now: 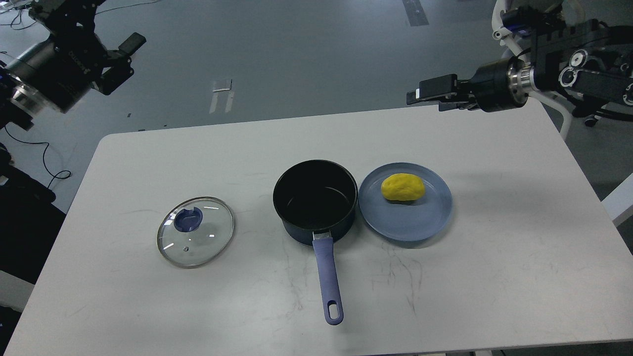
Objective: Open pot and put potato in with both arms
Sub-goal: 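Lower the right gripper onto the yellow potato and grasp it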
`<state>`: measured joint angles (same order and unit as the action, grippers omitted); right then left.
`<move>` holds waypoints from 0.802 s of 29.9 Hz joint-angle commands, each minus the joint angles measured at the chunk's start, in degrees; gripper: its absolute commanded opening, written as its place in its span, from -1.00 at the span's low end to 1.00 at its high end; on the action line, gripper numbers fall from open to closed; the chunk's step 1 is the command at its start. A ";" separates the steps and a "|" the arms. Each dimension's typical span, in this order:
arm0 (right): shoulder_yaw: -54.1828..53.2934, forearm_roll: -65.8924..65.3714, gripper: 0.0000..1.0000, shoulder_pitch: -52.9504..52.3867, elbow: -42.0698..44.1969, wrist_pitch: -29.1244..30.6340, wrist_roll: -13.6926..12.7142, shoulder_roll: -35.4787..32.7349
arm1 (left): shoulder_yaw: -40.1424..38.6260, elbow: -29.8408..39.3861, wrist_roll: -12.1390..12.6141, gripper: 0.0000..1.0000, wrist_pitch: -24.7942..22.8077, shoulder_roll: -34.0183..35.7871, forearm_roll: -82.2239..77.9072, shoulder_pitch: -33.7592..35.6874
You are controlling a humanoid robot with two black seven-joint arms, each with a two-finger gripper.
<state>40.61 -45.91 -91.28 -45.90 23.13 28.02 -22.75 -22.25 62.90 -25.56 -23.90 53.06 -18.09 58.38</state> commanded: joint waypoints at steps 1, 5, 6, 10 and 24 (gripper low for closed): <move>11.48 -5.59 1.00 -2.93 1.77 -3.96 -0.02 9.27 | -0.08 0.38 0.07 0.95 -0.18 0.29 0.16 -0.02; 16.25 -8.06 1.00 -3.11 3.27 -5.64 -0.02 14.39 | 0.01 0.38 0.16 0.95 -0.62 0.29 0.16 -0.02; 17.39 -8.49 1.00 -3.11 3.27 -6.60 -0.02 15.97 | 0.01 0.47 0.16 0.95 -0.71 0.29 0.16 -0.02; 21.78 -8.59 1.00 -2.15 3.53 -8.71 -0.02 19.57 | 0.19 0.47 0.16 0.95 -0.71 0.29 0.16 -0.11; 26.10 -10.08 1.00 4.53 7.30 -12.85 -0.02 22.75 | 0.45 0.64 0.16 0.95 -1.58 0.20 0.07 -0.55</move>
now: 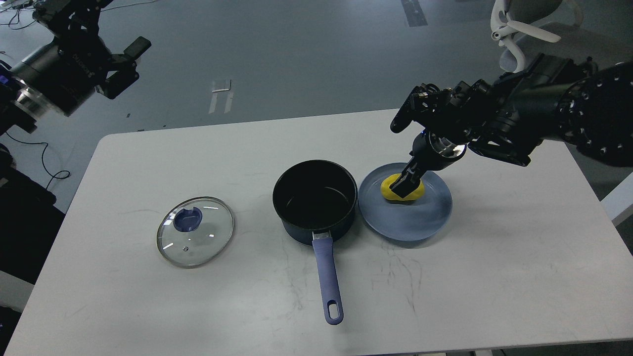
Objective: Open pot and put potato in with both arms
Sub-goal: 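Lower the right gripper onto the yellow potato and grasp it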
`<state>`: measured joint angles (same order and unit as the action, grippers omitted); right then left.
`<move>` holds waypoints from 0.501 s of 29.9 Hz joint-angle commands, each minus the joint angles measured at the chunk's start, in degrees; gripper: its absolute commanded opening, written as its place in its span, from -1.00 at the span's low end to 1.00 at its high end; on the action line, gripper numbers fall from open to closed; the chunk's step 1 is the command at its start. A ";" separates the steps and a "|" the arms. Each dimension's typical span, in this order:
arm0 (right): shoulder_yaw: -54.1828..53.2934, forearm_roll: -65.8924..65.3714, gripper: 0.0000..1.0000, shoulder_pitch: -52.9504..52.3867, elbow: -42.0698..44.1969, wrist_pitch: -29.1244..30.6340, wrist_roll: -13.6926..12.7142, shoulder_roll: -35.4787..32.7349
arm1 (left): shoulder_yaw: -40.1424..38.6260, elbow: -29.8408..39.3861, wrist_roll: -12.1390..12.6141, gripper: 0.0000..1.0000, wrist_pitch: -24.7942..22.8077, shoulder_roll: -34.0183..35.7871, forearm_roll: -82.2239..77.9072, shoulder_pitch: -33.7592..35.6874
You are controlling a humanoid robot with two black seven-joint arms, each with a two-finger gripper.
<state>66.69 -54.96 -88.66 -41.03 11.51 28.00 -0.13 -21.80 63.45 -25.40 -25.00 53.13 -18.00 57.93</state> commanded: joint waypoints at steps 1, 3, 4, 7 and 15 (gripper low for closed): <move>0.02 -1.38 1.00 3.04 4.01 -1.66 0.00 0.13 | 0.01 0.09 0.00 0.95 -0.66 0.22 -0.02 -0.10; -0.06 -1.38 1.00 4.10 4.73 -1.76 0.00 0.13 | 0.09 0.00 0.00 0.95 -0.75 0.22 0.07 -0.10; -0.07 -1.38 1.00 4.46 4.99 -1.93 0.00 0.13 | 0.01 0.09 0.00 0.95 -0.84 0.31 -0.02 -0.10; -0.15 -1.38 1.00 5.33 5.08 -2.02 0.00 0.13 | 0.09 0.09 0.00 0.95 -0.84 0.22 -0.02 -0.10; -1.21 -1.03 1.00 6.74 4.99 -2.98 0.00 0.13 | 0.09 0.00 0.00 0.95 -0.84 0.31 -0.02 -0.10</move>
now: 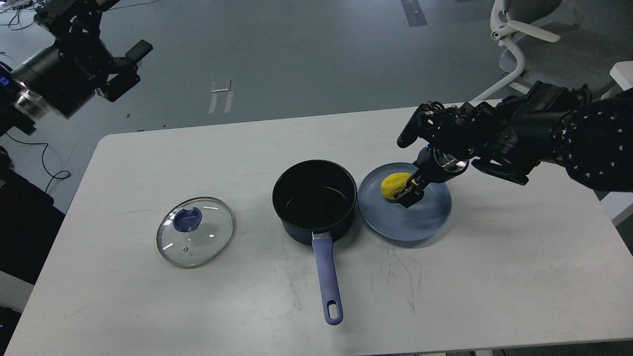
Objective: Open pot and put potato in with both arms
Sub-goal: 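Lower the right gripper onto the yellow potato and grasp it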
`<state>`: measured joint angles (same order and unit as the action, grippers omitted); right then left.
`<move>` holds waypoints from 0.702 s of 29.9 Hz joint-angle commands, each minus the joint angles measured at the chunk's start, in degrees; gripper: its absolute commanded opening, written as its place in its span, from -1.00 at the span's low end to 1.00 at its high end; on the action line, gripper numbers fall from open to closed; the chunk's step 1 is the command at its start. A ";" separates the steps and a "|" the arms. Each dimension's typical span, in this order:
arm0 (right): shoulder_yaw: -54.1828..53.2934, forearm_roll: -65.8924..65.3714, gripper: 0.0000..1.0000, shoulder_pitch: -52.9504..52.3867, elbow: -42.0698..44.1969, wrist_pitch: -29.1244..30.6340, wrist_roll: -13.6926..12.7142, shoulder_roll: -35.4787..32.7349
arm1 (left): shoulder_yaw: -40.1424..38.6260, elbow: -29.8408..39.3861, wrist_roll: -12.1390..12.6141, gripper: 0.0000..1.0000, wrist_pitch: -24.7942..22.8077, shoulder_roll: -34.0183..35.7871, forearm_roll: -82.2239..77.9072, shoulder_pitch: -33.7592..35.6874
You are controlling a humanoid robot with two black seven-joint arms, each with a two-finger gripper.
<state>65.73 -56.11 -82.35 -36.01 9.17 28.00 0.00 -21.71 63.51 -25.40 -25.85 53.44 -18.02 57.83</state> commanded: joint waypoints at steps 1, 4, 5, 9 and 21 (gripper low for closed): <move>-0.52 0.12 1.00 0.70 -0.02 -1.17 0.00 0.00 | 0.00 0.03 0.00 0.95 0.01 0.00 0.00 0.00; -0.61 0.12 1.00 1.22 0.24 -1.87 0.00 0.00 | 0.09 0.04 0.00 0.95 0.01 0.00 0.00 0.00; -0.61 0.12 1.00 1.31 0.33 -1.88 0.00 0.00 | 0.09 0.04 0.00 0.95 0.01 0.00 0.00 0.00; -0.61 0.21 0.98 1.75 1.29 -2.67 0.00 0.00 | 0.09 0.04 0.00 0.95 -0.08 0.00 0.00 0.00; -0.61 0.56 -0.80 2.19 -0.63 -3.81 0.00 0.00 | 0.18 0.04 0.09 0.95 -0.17 0.00 0.00 -0.09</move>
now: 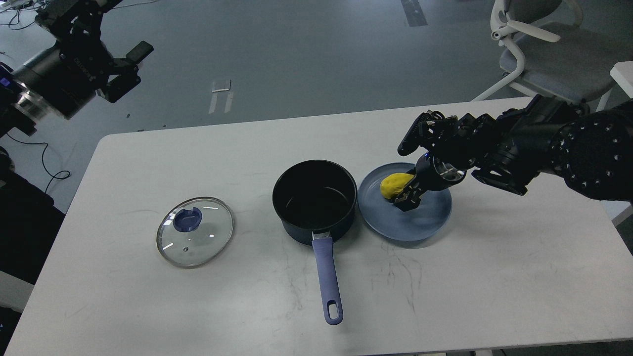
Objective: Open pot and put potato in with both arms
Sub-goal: 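Lower the right gripper onto the yellow potato and grasp it, then lift the potato and carry it over the saucepan with the right gripper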
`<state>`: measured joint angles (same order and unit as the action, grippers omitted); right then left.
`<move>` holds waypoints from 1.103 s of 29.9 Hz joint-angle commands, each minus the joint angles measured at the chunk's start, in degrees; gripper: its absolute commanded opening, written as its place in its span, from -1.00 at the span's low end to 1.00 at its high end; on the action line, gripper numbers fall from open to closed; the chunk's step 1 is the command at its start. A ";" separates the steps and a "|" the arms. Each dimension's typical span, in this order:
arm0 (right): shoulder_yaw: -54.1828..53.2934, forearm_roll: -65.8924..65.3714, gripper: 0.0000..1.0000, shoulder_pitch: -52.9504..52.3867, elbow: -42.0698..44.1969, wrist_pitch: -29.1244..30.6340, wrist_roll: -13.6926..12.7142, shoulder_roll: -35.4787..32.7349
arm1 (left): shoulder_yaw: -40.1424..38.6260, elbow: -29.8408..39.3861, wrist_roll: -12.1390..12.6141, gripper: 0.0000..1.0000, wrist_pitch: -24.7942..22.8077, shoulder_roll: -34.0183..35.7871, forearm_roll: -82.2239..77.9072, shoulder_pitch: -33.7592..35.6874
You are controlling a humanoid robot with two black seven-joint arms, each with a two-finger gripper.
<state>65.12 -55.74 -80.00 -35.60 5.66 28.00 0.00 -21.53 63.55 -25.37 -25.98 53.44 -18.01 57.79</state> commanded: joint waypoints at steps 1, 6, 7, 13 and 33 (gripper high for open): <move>0.00 0.19 -0.83 -0.50 -1.58 -0.21 0.00 0.00 | -0.01 0.00 0.05 0.95 -0.03 0.00 0.00 0.04; -0.43 0.11 -0.82 -5.67 -6.57 -0.30 0.00 -0.96 | -0.01 0.00 0.05 0.95 -0.03 0.00 0.00 -0.04; -0.44 0.11 -0.82 -6.65 -7.90 -0.30 0.00 -1.75 | -0.01 0.00 0.05 0.95 -0.03 0.00 0.00 0.04; -3.42 -0.16 -0.77 -18.07 -20.91 -0.21 0.00 -10.89 | -0.01 0.00 0.05 0.95 -0.03 -0.18 0.00 0.04; -5.97 8.81 -0.73 -19.93 -18.55 -0.39 0.00 0.00 | -0.53 0.79 0.05 0.95 -1.09 -0.18 0.00 0.04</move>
<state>58.22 -47.13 -101.85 -56.61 5.34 28.00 -0.15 -21.83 64.28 -25.31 -27.20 53.42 -18.02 57.83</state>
